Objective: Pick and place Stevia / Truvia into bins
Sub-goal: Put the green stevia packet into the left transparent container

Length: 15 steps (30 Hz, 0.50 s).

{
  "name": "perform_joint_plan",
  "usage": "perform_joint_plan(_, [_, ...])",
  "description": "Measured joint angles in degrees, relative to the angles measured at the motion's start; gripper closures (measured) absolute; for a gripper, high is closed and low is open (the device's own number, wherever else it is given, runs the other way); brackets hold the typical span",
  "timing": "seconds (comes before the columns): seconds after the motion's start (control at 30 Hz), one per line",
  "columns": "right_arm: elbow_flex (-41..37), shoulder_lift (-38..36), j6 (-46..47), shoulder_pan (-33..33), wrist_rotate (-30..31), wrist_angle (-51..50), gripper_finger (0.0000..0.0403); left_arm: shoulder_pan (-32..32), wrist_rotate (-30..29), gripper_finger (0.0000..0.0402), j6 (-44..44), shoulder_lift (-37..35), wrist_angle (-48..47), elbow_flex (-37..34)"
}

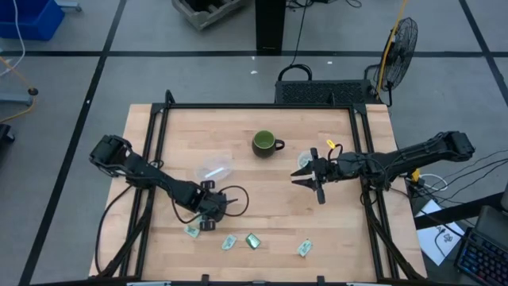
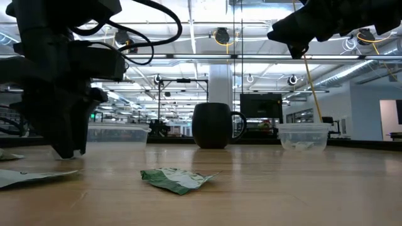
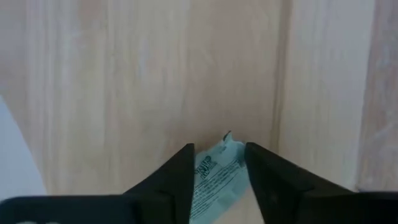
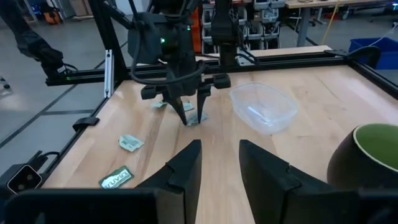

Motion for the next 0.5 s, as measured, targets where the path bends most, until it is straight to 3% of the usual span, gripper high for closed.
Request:
perform_joint_plan(0.23, [0.0,0.0,0.0,0.0,0.0,0.7,0.0303,0.1,-0.2,0.0382,2.7,-1.0,0.5,-0.3])
perform_joint_plan(0.5, [0.0,0.0,0.0,0.0,0.1,3.0,0.0303,0.3,-3.7,0.0373,1.9,-1.5,0.3,1.3])
